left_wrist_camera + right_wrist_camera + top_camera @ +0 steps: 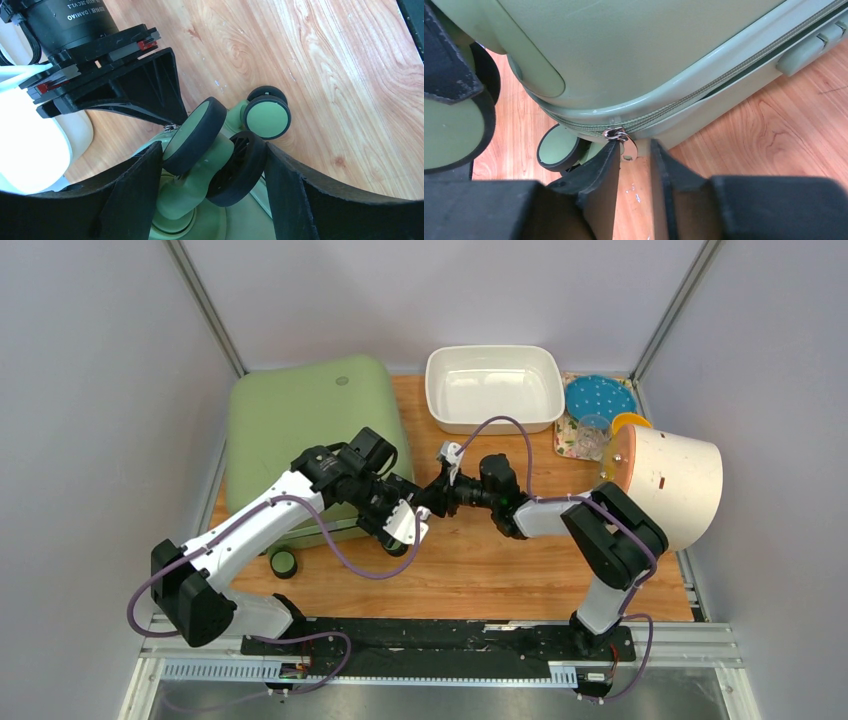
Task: Open, take out, and arrange the luggage
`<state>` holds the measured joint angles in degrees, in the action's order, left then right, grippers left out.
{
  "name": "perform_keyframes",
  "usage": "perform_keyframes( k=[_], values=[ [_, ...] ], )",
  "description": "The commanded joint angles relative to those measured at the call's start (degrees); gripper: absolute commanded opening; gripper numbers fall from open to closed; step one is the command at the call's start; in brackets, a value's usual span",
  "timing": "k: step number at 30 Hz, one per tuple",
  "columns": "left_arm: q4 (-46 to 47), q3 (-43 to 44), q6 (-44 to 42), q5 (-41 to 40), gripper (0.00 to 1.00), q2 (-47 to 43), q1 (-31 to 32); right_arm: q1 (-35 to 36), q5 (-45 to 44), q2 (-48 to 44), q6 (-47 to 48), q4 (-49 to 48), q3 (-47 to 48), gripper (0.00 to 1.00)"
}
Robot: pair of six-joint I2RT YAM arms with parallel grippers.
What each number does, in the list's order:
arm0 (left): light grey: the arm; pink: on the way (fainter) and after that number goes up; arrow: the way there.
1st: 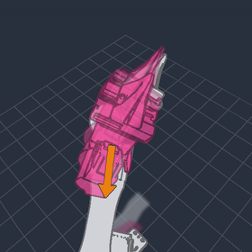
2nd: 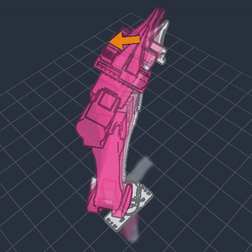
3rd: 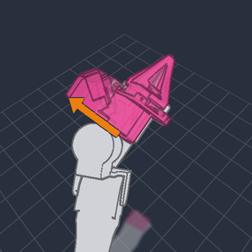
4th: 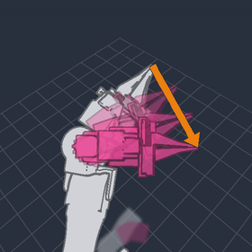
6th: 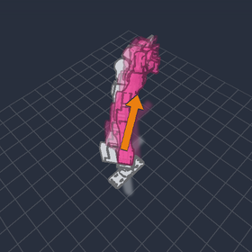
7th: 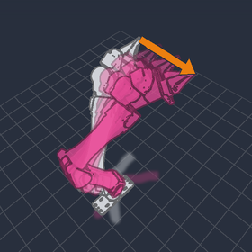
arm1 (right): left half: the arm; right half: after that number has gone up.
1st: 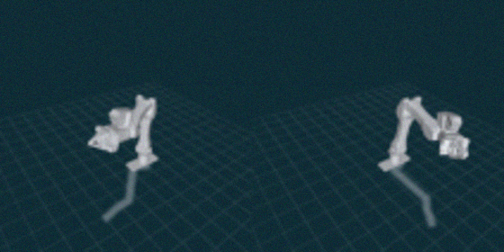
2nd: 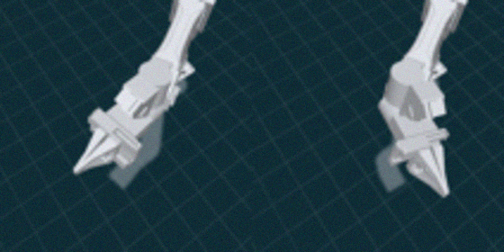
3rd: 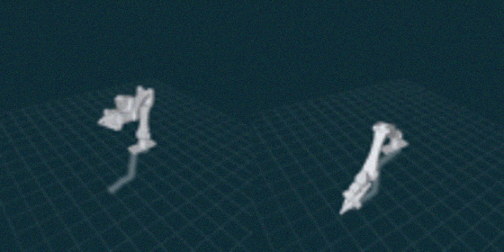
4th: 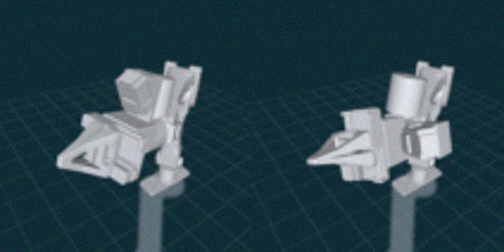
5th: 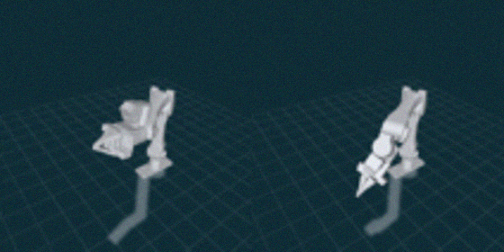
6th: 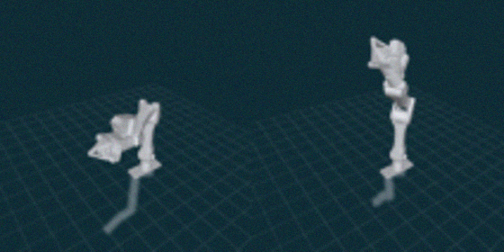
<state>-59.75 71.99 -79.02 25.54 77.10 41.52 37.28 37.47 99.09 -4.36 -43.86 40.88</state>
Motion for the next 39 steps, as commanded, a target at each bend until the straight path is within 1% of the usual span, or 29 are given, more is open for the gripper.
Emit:
perform_keyframes(
  k=[1, 3, 5, 8, 9, 11, 12, 14, 15, 17, 18, 21, 22, 24, 28, 35, 38, 39],
  values=[
    [-0.46, -2.02, -3.15, 0.92, 0.7, -0.37, 0.06, 0.96, 4.97, 1.89, -1.17, -8.61, 3.94, 0.39],
    [-0.37, -2.55, -3.33, 1.18, 0.69, -0.72, -0.03, 0.87, 5.94, 2.77, -1.44, -9.84, 4.38, 0.41],
    [-0.55, -2.64, -3.15, 1.44, 0.67, -0.72, -0.03, 0.87, 6.21, 3.56, -1.62, -10.02, 4.9, 0.35],
    [-0.98, -2.55, -2.72, 1.97, 0.62, -0.64, 0.06, 0.52, 7.34, 4.36, -2.75, -10.9, 5.26, 0.21],
    [-1.42, -2.55, -2.8, 2.06, 0.61, -0.55, 0.06, 0.25, 8.83, 4.36, -3.11, -11.33, 5.35, 0.13],
    [-2.3, -2.29, -2.72, 2.85, 0.56, -0.28, 0.06, 0.08, 9.72, 3.66, -3.72, -12.39, 4.74, 0.03],
    [-3.61, -2.03, -2.8, 3.02, 0.53, 0.15, 0.06, 0.08, 9.9, 3.22, -3.38, -12.48, 3.77, 0.0],
    [-5.2, -1.67, -2.8, 3.11, 0.49, 0.51, 0.14, 0.08, 9.64, 1.38, -2.24, -11.43, 2.98, 0.0],
    [-7.03, -1.5, -2.8, 3.11, 0.45, 0.77, 0.06, 0.08, 8.33, 0.76, -1.01, -9.17, 2.71, 0.0],
    [-8.54, -1.76, -2.45, 3.2, 0.41, 0.6, 0.05, 0.08, 5.96, -1.25, 0.31, -5.73, 2.62, 0.0],
    [-10.02, -2.46, -2.36, 3.37, 0.39, 0.07, -0.03, -0.01, 2.99, -1.96, 1.97, -2.06, 2.62, 0.0],
    [-11.27, -5.26, -2.1, 4.25, 0.38, -2.47, 0.06, -0.19, -5.36, -4.08, 4.18, 2.44, 2.45, 0.0],
    [-11.36, -6.15, -2.01, 4.34, 0.37, -3.26, -0.03, -0.1, -7.31, -4.43, 6.01, 3.07, 2.45, 0.0],
    [-11.88, -8.25, -1.84, 4.52, 0.38, -4.84, 0.05, -0.27, -10.83, -4.69, 6.82, 3.78, 2.62, 0.0],
    [-12.24, -10.37, -0.96, 4.96, 0.37, -6.17, 0.14, -0.89, -13.39, -3.03, 7.35, 4.39, 4.82, 0.0],
    [-13.29, -11.08, -0.25, 6.45, 0.36, -6.61, 0.32, -1.59, -17.78, 1.19, 9.18, 4.04, 10.79, 0.0],
    [-13.73, -11.34, -0.17, 7.07, 0.36, -6.44, 0.67, -2.03, -20.59, 3.21, 10.07, 3.95, 13.34, 0.0],
    [-13.73, -11.43, -0.08, 7.15, 0.36, -6.18, 0.76, -2.03, -22.95, 3.91, 10.16, 3.87, 14.91, 0.0]
  ],
)
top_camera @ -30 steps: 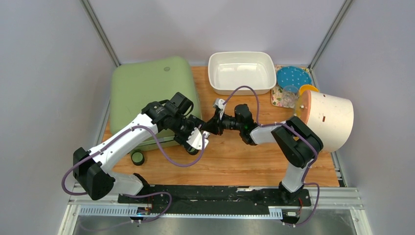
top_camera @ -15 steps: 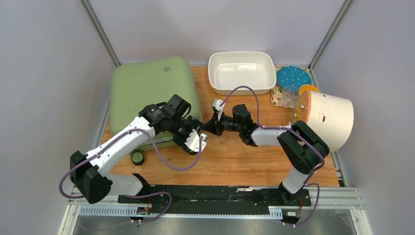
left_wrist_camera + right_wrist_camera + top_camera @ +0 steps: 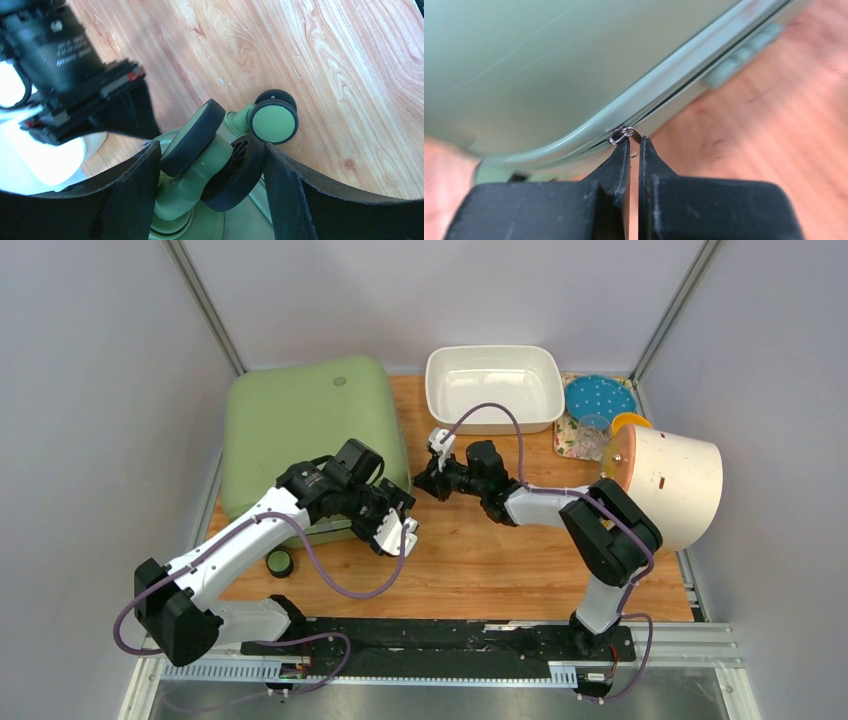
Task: Open, take out, and arrange the luggage
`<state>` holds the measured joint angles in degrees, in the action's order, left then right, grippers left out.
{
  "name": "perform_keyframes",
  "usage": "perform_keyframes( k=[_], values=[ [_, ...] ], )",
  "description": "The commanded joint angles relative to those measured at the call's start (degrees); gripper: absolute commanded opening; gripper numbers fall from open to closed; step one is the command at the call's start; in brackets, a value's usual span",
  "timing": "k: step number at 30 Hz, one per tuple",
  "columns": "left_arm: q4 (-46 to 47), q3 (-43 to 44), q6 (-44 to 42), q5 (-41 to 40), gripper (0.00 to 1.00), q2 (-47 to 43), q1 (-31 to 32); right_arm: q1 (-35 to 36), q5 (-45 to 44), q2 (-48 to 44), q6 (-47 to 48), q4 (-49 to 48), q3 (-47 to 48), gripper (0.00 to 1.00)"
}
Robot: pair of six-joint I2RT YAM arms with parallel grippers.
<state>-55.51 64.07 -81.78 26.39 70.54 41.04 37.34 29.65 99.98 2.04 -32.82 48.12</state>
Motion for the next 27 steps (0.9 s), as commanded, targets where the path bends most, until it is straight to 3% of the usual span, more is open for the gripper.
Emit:
perform_keyframes(
  k=[1, 8, 24, 25, 27],
  values=[
    [-18.06, -3.52, 2.59, 6.56, 0.36, 0.3, 1.41, -2.27, -16.1, 4.5, 3.76, -7.35, 8.74, 0.0],
    [-19.29, -4.13, 1.97, 8.06, 0.35, 0.82, 1.59, -2.98, -19.1, 11.01, 3.76, -8.66, 16.38, 0.0],
    [-19.91, -6.77, 1.36, 9.91, 0.36, -0.67, 2.91, -3.59, -23.67, 24.73, -5.55, -3.4, 39.31, 0.0],
    [-19.47, -6.86, 1.79, 9.82, 0.38, -0.76, 3.17, -3.51, -23.15, 24.91, -5.91, -2.44, 39.77, 0.0],
    [-18.68, -5.98, 4.24, 9.82, 0.56, -1.02, 3.17, -3.59, -20.34, 23.25, -5.74, -2.08, 39.16, 0.05]
  ],
)
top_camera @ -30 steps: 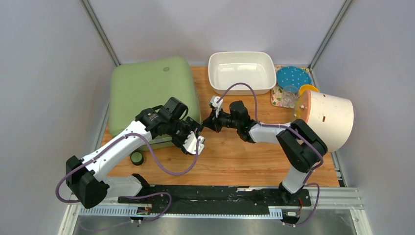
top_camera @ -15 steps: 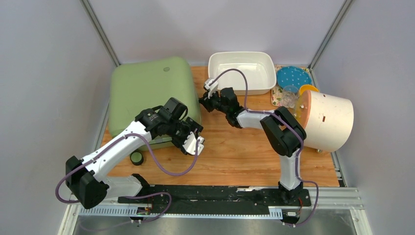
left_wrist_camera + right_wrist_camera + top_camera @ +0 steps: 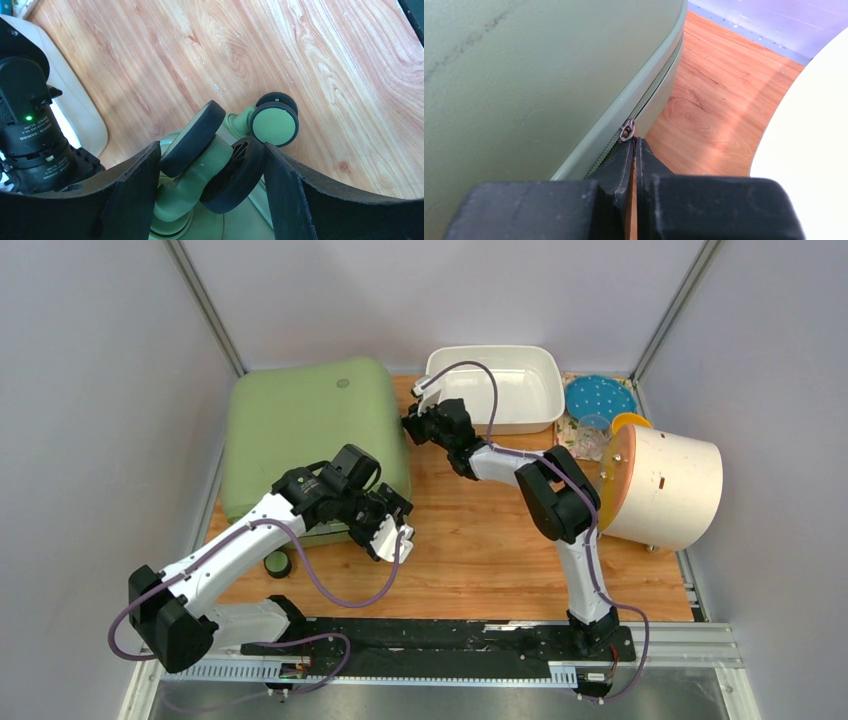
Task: Open, take out, and arrange the luggage
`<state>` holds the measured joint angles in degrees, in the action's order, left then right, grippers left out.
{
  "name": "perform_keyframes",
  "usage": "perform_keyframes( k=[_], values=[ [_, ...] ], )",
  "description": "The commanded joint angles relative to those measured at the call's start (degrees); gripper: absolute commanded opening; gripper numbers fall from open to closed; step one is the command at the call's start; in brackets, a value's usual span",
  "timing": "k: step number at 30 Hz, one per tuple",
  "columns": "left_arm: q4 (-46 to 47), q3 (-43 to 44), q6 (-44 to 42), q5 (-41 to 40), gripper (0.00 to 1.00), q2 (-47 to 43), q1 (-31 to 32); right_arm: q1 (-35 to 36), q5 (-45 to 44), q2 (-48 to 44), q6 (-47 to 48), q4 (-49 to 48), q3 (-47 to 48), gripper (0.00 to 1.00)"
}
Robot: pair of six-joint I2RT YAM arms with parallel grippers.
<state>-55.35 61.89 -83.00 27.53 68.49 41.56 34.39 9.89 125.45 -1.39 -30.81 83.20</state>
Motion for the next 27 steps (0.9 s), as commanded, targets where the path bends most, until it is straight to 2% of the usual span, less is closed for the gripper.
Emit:
perform_keyframes(
  k=[1, 2, 4, 7, 8, 9, 11, 12, 13, 14, 15, 17, 18, 19, 20, 21, 22, 24, 25, 27],
  values=[
    [-17.87, -3.18, 6.53, 8.33, 0.64, 0.95, 2.65, -0.64, -0.05, -3.27, -2.22, -3.48, 2.42, 0.11],
    [-17.16, -1.44, 7.75, 8.16, 0.73, 0.68, 2.74, -0.82, 0.48, -4.32, -2.22, -3.03, 1.02, 0.13],
    [-15.32, 0.85, 11.53, 7.63, 0.77, 0.51, 2.65, -1.34, 1.01, -8.19, -2.57, -2.51, -3.28, 0.09],
    [-14.17, 7.96, 18.38, 7.45, 0.83, 0.41, 2.65, -2.74, 5.48, -12.76, -2.48, 2.91, -5.94, 0.32],
    [-14.17, 12.34, 20.23, 7.36, 0.84, 0.68, 2.65, -3.19, 6.97, -13.9, -2.57, 4.6, -7.33, 0.46],
    [-13.99, 14.47, 24.34, 7.36, 0.84, 0.86, 2.65, -3.71, 8.03, -16.26, -2.83, 6.36, -8.13, 0.52],
    [-10.93, 18.33, 29.36, 5.35, 0.85, 0.33, 2.65, -5.12, 10.31, -18.39, -2.92, 11.63, -9.88, 0.59],
    [-8.22, 18.79, 37.57, 3.52, 0.84, -0.28, 2.65, -5.65, 12.59, -20.4, -2.83, 12.87, -10.51, 0.59],
    [-2.28, 18.97, 41.91, -0.42, 0.85, -0.89, 1.43, -6.35, 14.26, -21.11, -2.57, 15.4, -10.95, 0.59],
    [0.22, 19.06, 45.35, -0.81, 0.85, -2.21, -0.32, -6.7, 16.8, -21.73, -2.22, 16.99, -11.04, 0.59],
    [2.77, 18.97, 53.39, -1.16, 0.85, -2.74, -2.6, -6.79, 17.79, -22.43, -1.95, 18.75, -10.78, 0.59],
    [9.63, 18.97, 62.39, -3.1, 0.86, -3.27, -11.55, -6.97, 19.89, -22.61, -0.73, 24.2, -9.9, 0.59],
    [11.48, 18.71, 70.44, -3.44, 0.86, -3.27, -15.33, -6.97, 22.43, -22.79, -0.37, 25.35, -9.64, 0.59],
    [15.15, 18.36, 74.0, -6.41, 0.85, -3.27, -22.94, -6.97, 23.5, -22.79, -0.02, 26.92, -9.72, 0.59],
    [16.32, 18.27, 76.99, -7.48, 0.84, -2.75, -27.02, -6.97, 24.47, -22.88, 0.76, 27.72, -9.72, 0.59],
    [17.11, 18.7, 81.81, -8.79, 0.83, -2.05, -30.8, -6.97, 25.95, -22.71, 1.21, 28.25, -9.63, 0.58],
    [17.29, 19.49, 83.6, -13.25, 0.82, -1.09, -37.36, -6.97, 26.84, -22.53, 1.21, 29.82, -9.55, 0.58],
    [15.02, 24.4, 89.38, -18.19, 0.76, 3.65, -44.07, -7.06, 27.99, -21.83, 4.63, 32.28, -8.93, 0.57],
    [13.1, 25.99, 91.51, -19.69, 0.75, 6.89, -51.51, -6.97, 28.51, -21.48, 5.6, 34.65, -7.97, 0.56],
    [12.55, 28.37, 95.72, -20.23, 0.73, 9.2, -58.05, -6.97, 29.65, -20.95, 7.88, 35.81, -7.44, 0.56]
  ],
)
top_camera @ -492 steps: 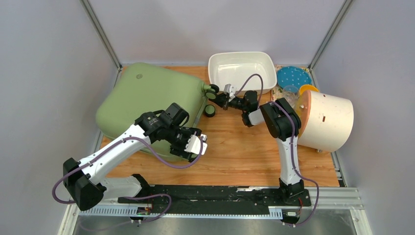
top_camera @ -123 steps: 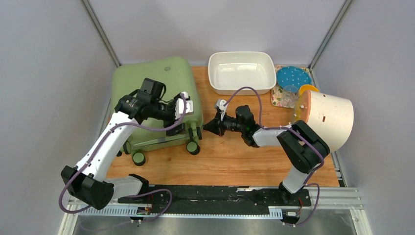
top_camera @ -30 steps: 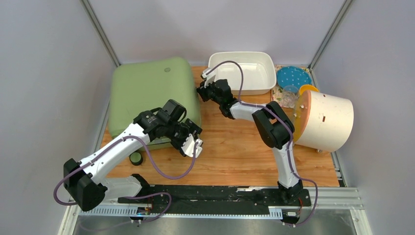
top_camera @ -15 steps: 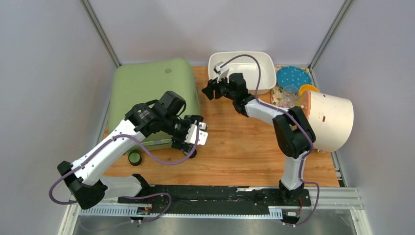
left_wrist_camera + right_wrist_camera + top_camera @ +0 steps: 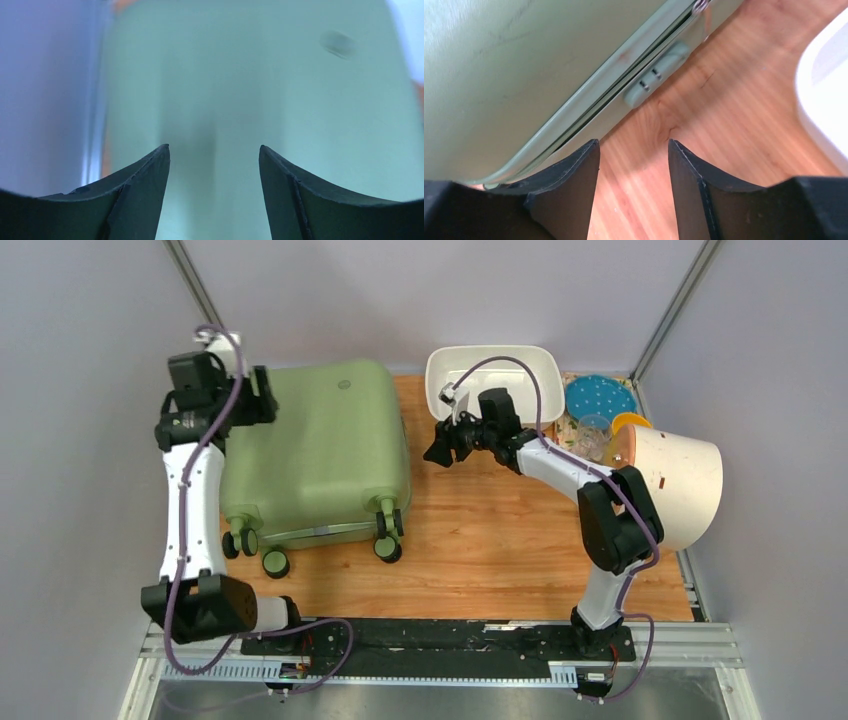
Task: Open, take out, and arrange the luggage
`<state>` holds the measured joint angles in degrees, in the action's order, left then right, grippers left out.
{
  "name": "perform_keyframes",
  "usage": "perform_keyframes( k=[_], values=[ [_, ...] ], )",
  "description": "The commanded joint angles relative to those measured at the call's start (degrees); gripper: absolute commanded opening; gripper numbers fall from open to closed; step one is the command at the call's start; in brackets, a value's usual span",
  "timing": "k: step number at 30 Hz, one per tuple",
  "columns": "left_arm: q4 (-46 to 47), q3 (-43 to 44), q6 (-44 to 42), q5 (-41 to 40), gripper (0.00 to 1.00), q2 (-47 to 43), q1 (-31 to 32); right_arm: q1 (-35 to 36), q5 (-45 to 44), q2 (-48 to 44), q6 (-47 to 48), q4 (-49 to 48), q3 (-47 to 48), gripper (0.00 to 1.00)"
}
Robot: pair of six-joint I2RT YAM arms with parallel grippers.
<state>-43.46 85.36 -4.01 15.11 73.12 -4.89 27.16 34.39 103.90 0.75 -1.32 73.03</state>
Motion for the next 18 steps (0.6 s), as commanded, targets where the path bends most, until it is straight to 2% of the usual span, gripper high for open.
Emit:
perform_keyframes(
  k=[1, 4, 7, 11, 12, 14, 15, 17, 18],
  values=[
    [1.18, 4.9, 17.19, -9.73, 0.73, 6.14, -15.81, 0.26, 5.68, 0.6, 6.62, 7.03, 2.9, 0.56],
    [4.17, 1.84, 17.46, -12.38, 0.73, 8.6, -19.89, 0.53, 7.61, 0.87, 10.75, 8.7, 3.08, 0.55],
    [6.8, -1.15, 15.96, -14.94, 0.72, 11.5, -21.12, 0.7, 8.5, 1.04, 15.66, 10.1, 2.99, 0.55],
    [10.32, -3.62, 16.31, -10.21, 0.7, 16.25, -21.48, 0.88, 10.95, 0.96, 21.38, 11.42, 1.85, 0.53],
    [12.15, -3.8, 15.36, -3.06, 0.69, 17.48, -21.4, 0.88, 11.48, 0.87, 22.44, 11.95, 1.67, 0.53],
    [12.78, -2.57, 15.43, 2.17, 0.68, 22.13, -20.87, 0.88, 13.15, 0.96, 24.9, 12.66, 1.58, 0.52],
    [13.14, -1.96, 15.0, 9.16, 0.67, 23.72, -20.17, 0.97, 13.68, 1.04, 25.52, 12.83, 1.41, 0.51],
    [13.92, -0.2, 13.6, 12.29, 0.67, 27.76, -18.68, 1.23, 14.99, 1.48, 27.71, 12.75, 1.23, 0.5],
    [13.24, 0.59, 12.46, 16.48, 0.67, 29.08, -16.84, 1.49, 14.92, 1.74, 28.24, 12.66, 1.15, 0.5]
  ],
)
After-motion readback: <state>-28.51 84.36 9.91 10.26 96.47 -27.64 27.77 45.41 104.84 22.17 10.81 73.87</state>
